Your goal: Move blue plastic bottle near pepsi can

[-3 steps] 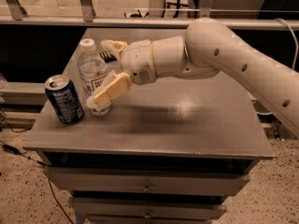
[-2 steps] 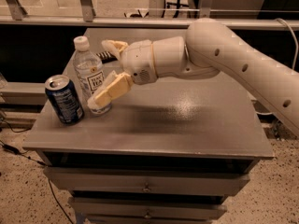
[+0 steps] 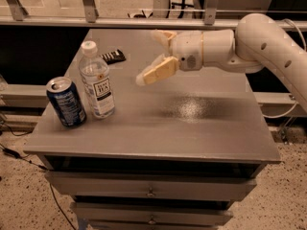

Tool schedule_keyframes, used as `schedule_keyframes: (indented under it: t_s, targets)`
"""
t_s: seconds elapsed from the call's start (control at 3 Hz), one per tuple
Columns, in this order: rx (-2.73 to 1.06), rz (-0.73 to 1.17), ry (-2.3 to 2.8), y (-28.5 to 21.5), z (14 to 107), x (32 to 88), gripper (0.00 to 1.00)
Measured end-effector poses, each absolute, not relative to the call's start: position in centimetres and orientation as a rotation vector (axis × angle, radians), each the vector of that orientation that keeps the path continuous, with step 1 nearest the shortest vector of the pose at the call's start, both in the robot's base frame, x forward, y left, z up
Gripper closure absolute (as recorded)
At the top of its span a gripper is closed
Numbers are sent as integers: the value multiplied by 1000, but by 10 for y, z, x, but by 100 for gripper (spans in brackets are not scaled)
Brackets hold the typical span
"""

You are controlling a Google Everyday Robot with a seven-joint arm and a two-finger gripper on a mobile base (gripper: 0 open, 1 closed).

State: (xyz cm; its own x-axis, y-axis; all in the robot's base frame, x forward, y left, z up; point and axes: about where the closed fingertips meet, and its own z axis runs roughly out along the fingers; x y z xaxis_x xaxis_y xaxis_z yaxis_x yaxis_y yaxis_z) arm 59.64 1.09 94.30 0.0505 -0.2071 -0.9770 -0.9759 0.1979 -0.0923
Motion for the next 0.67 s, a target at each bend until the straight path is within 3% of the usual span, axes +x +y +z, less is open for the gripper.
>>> schedule_keyframes:
  t_s: [0.33,0.67]
  targets:
    - [-1103,799,1408,-63,972,639,0]
    - [-1083,762,1382,-75,992,646,0]
